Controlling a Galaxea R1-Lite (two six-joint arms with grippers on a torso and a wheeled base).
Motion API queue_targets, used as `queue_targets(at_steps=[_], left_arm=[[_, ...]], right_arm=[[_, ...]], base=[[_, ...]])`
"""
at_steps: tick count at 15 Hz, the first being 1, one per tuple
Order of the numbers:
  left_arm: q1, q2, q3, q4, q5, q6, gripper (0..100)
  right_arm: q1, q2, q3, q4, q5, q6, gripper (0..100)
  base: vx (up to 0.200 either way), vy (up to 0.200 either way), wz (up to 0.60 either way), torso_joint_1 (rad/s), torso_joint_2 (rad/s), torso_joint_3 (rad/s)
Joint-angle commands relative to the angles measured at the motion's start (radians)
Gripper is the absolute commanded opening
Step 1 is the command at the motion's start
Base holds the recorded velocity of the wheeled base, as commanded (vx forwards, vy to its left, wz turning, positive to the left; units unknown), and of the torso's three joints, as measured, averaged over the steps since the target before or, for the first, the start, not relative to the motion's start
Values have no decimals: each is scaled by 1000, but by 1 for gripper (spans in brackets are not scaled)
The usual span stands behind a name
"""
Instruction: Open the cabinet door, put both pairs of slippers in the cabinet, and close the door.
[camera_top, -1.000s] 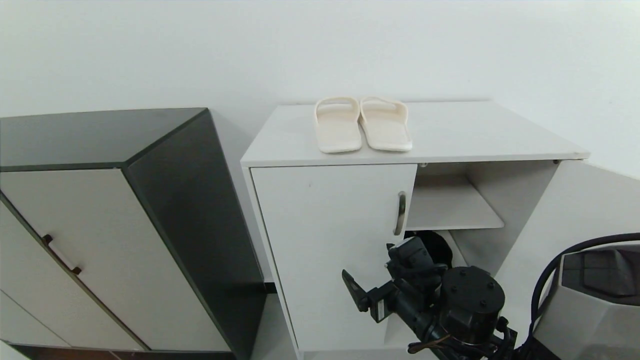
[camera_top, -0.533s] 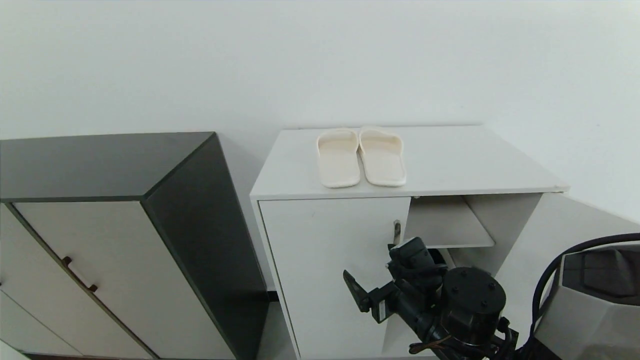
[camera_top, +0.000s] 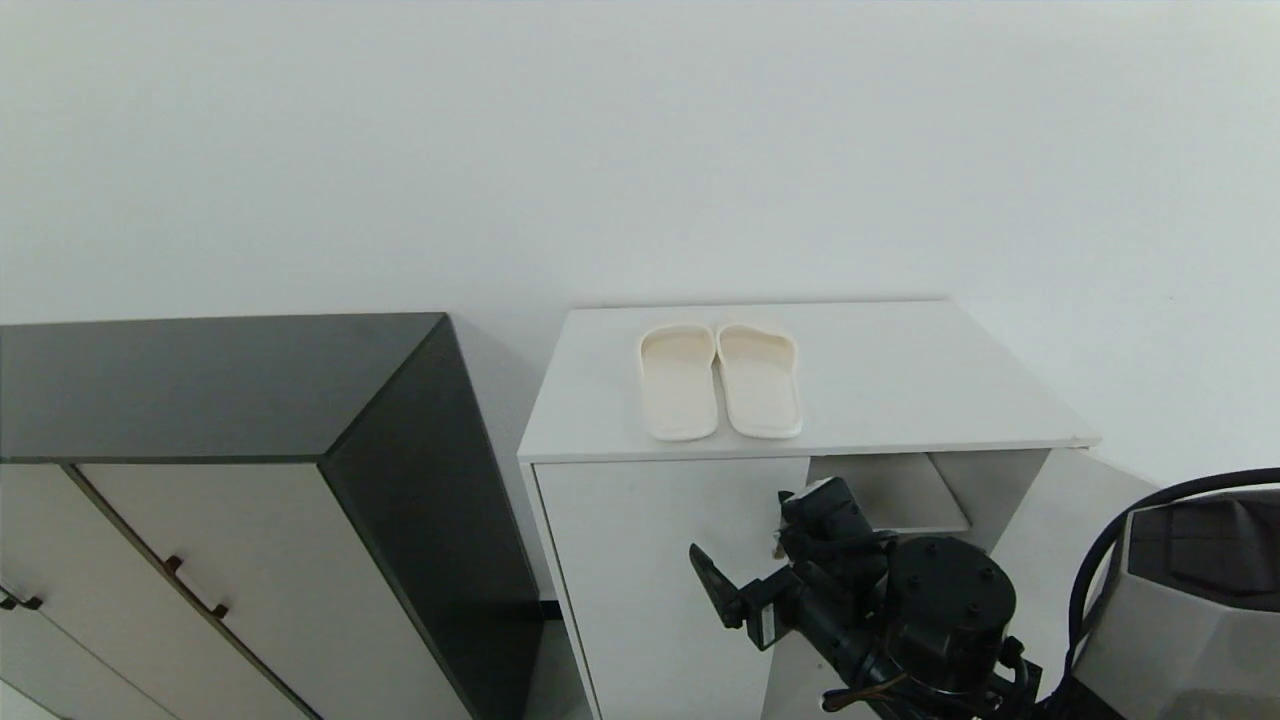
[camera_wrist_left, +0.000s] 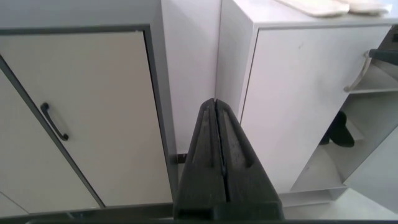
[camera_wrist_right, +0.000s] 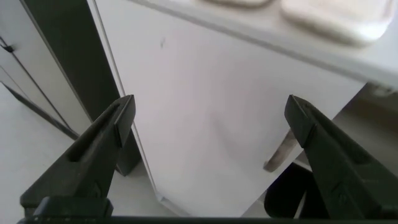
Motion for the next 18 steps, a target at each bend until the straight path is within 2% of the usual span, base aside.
queue_targets(at_steps=[1, 6, 7, 9, 10, 11, 13, 15, 18], left_arm=[[0, 2, 0, 0, 0, 0, 0], [0, 2, 0, 0, -2, 2, 0], [0, 2, 0, 0, -2, 3, 0], [0, 2, 0, 0, -3, 5, 0], [0, 2, 0, 0, -5, 6, 0], [0, 2, 0, 0, -5, 8, 0], [0, 2, 0, 0, -5, 6, 0], [0, 2, 0, 0, -3, 8, 0], [0, 2, 0, 0, -3, 6, 0]], right_arm=[[-11, 9, -1, -1, 1, -4, 100], [-14, -17, -36, -1, -8, -42, 100], [-19, -47, -76, 65, -8, -38, 100], [-23, -155, -150, 320, -8, 30, 100], [-19, -223, -214, 488, -17, 76, 100], [-13, -281, -285, 660, -65, 125, 100], [10, -313, -432, 895, -190, 223, 100], [21, -303, -498, 995, -253, 252, 100], [21, -269, -512, 1001, -279, 280, 100]], base=[[0, 0, 0, 266, -583, -330], [0, 0, 0, 80, -167, -98], [0, 0, 0, 0, 0, 0], [0, 0, 0, 0, 0, 0], [0, 0, 0, 0, 0, 0], [0, 0, 0, 0, 0, 0], [0, 0, 0, 0, 0, 0], [0, 0, 0, 0, 0, 0], [0, 0, 0, 0, 0, 0]])
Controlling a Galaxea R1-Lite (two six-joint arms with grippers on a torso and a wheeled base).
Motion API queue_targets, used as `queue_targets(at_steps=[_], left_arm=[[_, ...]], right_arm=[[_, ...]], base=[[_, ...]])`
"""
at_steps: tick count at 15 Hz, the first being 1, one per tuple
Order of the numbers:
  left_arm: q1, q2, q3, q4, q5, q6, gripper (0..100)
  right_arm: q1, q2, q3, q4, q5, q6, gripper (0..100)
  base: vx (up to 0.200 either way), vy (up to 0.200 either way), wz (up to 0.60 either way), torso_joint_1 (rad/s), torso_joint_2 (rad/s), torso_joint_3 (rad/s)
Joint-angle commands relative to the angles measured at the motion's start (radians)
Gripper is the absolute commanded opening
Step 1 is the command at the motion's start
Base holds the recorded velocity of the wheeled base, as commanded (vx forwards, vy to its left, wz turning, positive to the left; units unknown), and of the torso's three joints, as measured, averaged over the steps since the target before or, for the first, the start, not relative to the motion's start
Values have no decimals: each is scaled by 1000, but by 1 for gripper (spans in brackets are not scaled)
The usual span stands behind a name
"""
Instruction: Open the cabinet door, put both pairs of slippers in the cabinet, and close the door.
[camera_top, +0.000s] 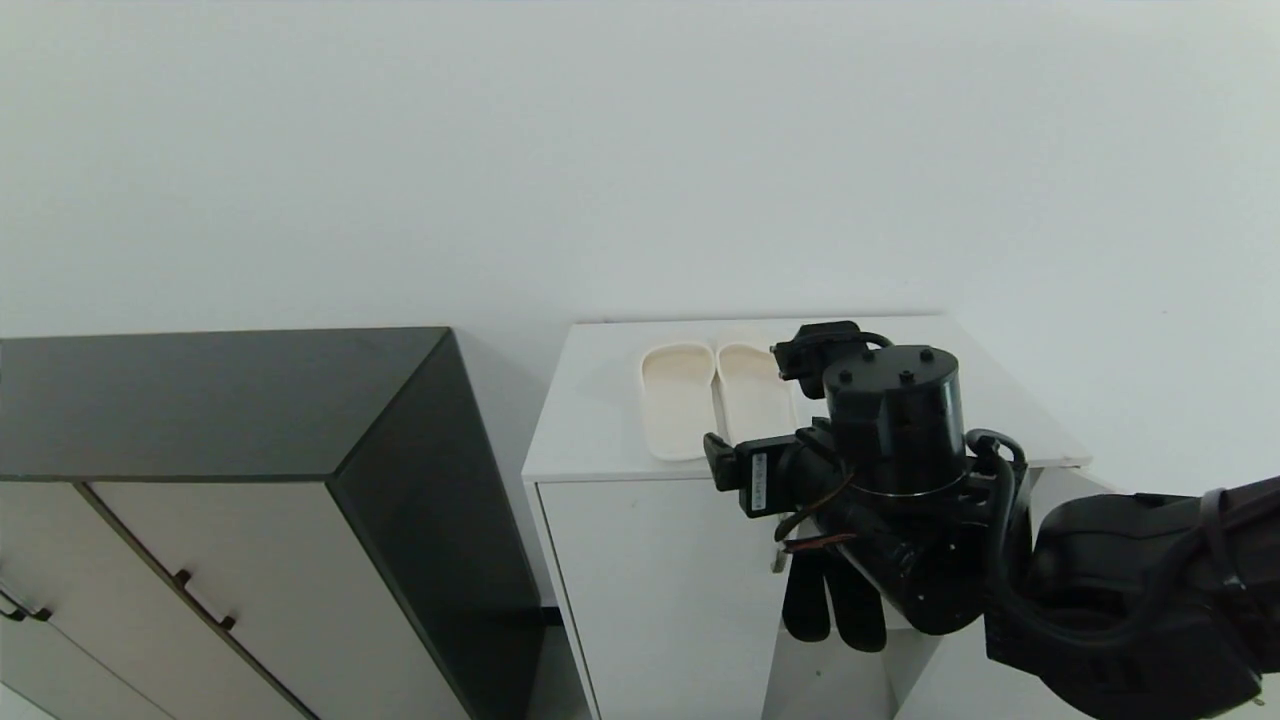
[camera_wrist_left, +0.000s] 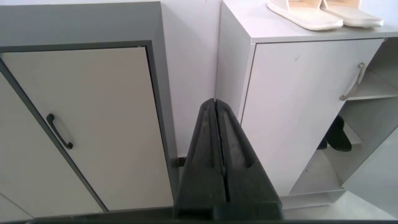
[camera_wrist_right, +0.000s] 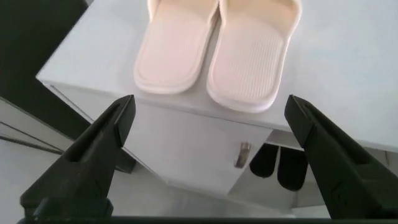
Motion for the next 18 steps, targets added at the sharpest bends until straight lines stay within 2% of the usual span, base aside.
queue_targets(at_steps=[1, 5, 14, 18], left_arm=[[0, 1, 0, 0, 0, 1, 0], [0, 1, 0, 0, 0, 1, 0], [0, 1, 0, 0, 0, 0, 0], [0, 1, 0, 0, 0, 0, 0]], right_arm=[[2, 9, -12, -1, -1, 4, 100], [7, 33, -15, -3, -4, 4, 100], [5, 98, -35, -6, -4, 4, 100], [0, 167, -77, -46, -4, 3, 100]], base=[[0, 0, 0, 0, 0, 0], [0, 0, 0, 0, 0, 0], [200, 0, 0, 2, -1, 4], [0, 0, 0, 0, 0, 0]])
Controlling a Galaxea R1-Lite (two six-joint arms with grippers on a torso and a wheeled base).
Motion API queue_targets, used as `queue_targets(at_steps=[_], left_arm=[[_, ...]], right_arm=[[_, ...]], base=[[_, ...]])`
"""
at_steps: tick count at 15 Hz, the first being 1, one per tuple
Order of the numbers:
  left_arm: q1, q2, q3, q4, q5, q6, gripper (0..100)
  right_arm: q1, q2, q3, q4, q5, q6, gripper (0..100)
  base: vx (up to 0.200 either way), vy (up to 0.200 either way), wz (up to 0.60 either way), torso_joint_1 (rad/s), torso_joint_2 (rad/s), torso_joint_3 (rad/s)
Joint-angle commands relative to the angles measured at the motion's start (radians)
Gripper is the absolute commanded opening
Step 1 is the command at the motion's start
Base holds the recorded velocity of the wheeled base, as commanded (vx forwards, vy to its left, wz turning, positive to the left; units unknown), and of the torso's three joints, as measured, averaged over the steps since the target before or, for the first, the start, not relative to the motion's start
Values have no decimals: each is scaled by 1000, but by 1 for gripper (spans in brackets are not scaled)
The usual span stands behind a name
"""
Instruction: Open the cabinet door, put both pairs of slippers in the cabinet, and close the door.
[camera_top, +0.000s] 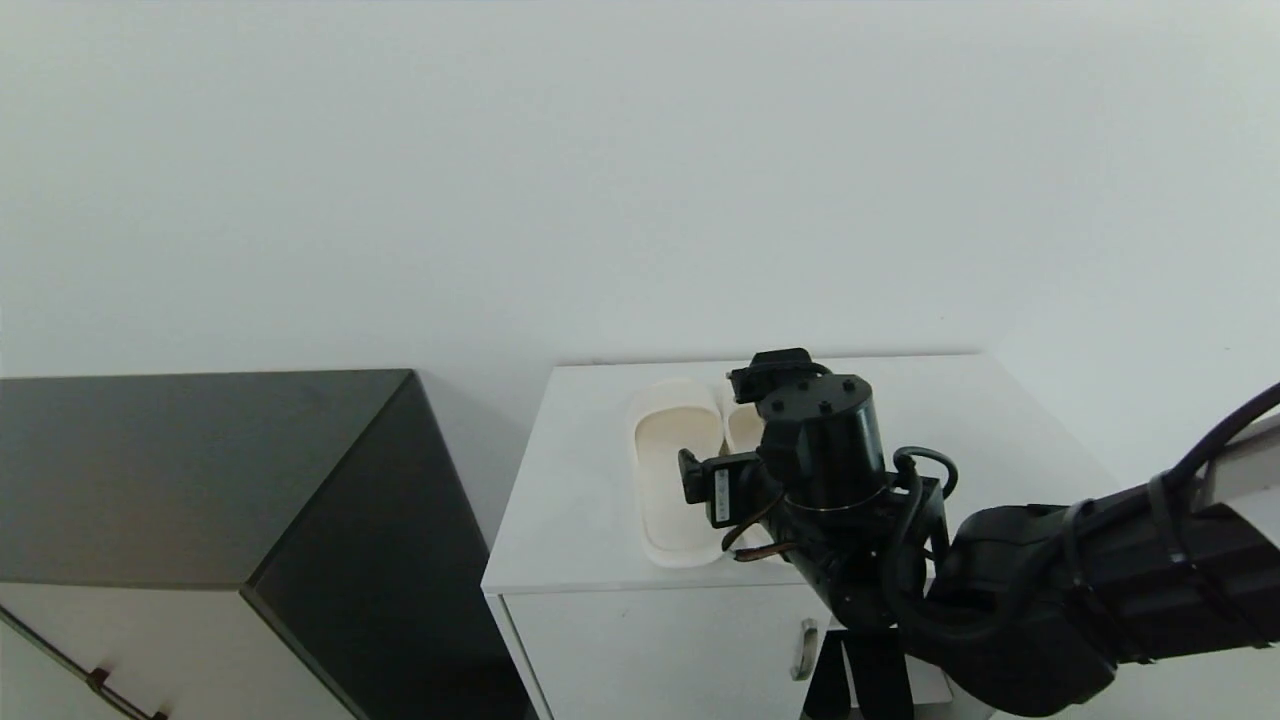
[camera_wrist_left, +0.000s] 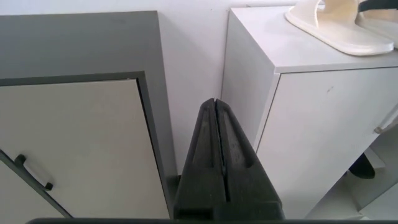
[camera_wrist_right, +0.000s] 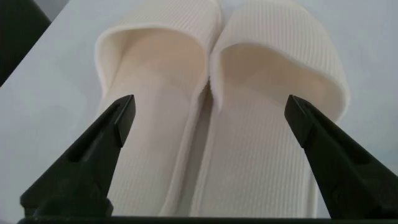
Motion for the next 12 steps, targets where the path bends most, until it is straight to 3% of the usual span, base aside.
queue_targets(at_steps=[1, 10, 11, 12], left_arm=[[0, 0, 0, -1, 0, 0, 0], [0, 0, 0, -1, 0, -3, 0], [0, 0, 0, -1, 0, -3, 0], [0, 0, 0, -1, 0, -3, 0]], right_arm=[[-5, 53, -28, -5, 1, -1, 100], [-66, 223, -233, -19, 1, -36, 100], [-72, 229, -248, -19, 1, -37, 0], [-74, 232, -254, -19, 1, -39, 0]], base=[[0, 0, 0, 0, 0, 0], [0, 0, 0, 0, 0, 0], [0, 0, 0, 0, 0, 0], [0, 0, 0, 0, 0, 0]])
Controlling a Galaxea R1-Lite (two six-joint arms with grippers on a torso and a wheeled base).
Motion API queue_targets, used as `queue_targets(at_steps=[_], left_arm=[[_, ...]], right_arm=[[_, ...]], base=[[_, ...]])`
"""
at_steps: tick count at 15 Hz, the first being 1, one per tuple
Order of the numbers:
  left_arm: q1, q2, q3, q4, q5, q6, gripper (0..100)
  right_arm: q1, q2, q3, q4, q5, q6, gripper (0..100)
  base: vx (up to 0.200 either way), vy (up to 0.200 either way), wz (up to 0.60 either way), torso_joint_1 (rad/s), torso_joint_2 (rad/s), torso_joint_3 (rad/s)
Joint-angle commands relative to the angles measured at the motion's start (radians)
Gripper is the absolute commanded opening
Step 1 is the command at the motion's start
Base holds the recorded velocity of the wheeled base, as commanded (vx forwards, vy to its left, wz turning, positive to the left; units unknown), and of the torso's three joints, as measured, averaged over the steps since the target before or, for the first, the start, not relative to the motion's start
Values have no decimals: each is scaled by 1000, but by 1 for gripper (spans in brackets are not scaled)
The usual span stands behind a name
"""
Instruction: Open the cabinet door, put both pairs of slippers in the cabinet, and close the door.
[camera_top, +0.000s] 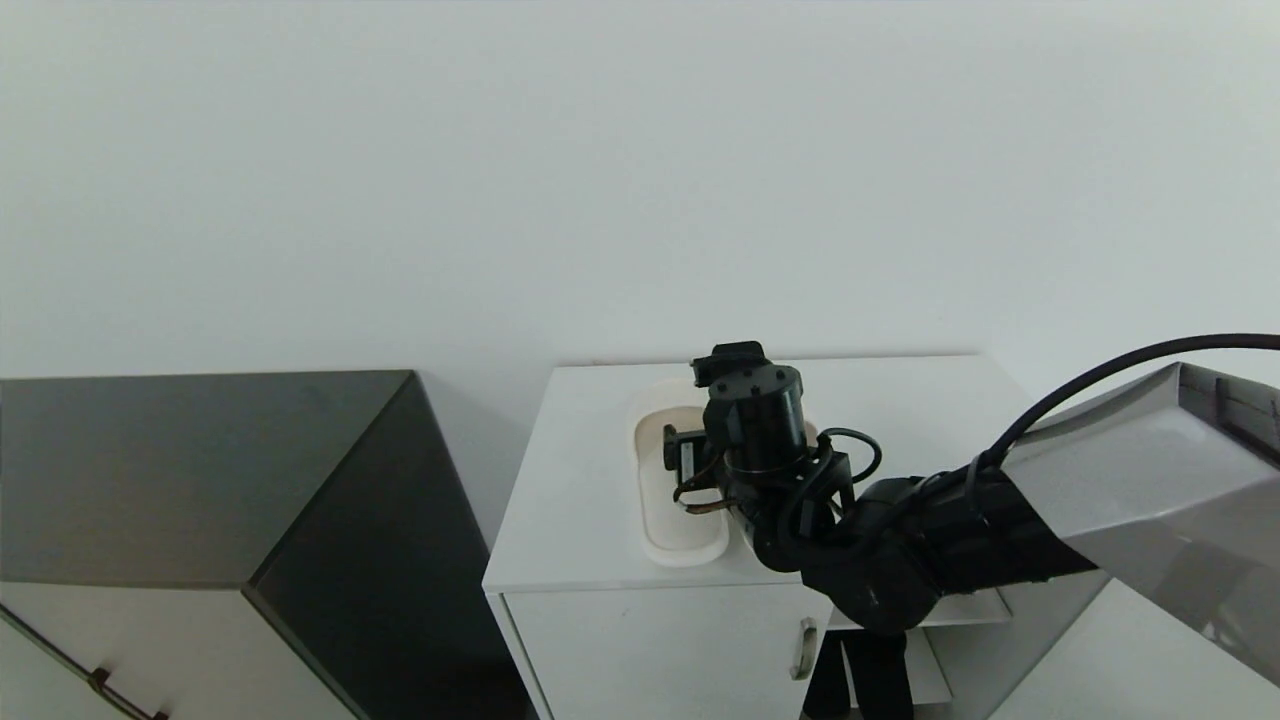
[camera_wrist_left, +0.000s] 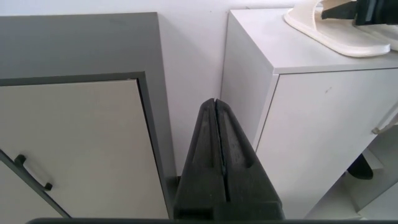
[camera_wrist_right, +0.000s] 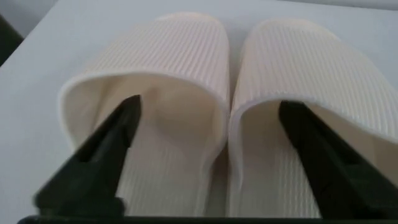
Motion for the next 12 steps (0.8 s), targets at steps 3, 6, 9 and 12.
queue_targets(at_steps=[3, 6, 9, 12], left_arm=[[0, 0, 0, 0, 0, 0, 0], [0, 0, 0, 0, 0, 0, 0], [0, 0, 0, 0, 0, 0, 0], [0, 0, 0, 0, 0, 0, 0]], right_arm=[[-5, 25, -26, 0, 0, -18, 0], [-5, 25, -26, 0, -2, -23, 0], [0, -13, -16, 0, -2, -26, 0], [35, -130, 73, 1, 0, -27, 0]], base=[[0, 0, 0, 0, 0, 0], [0, 0, 0, 0, 0, 0], [0, 0, 0, 0, 0, 0], [0, 0, 0, 0, 0, 0]])
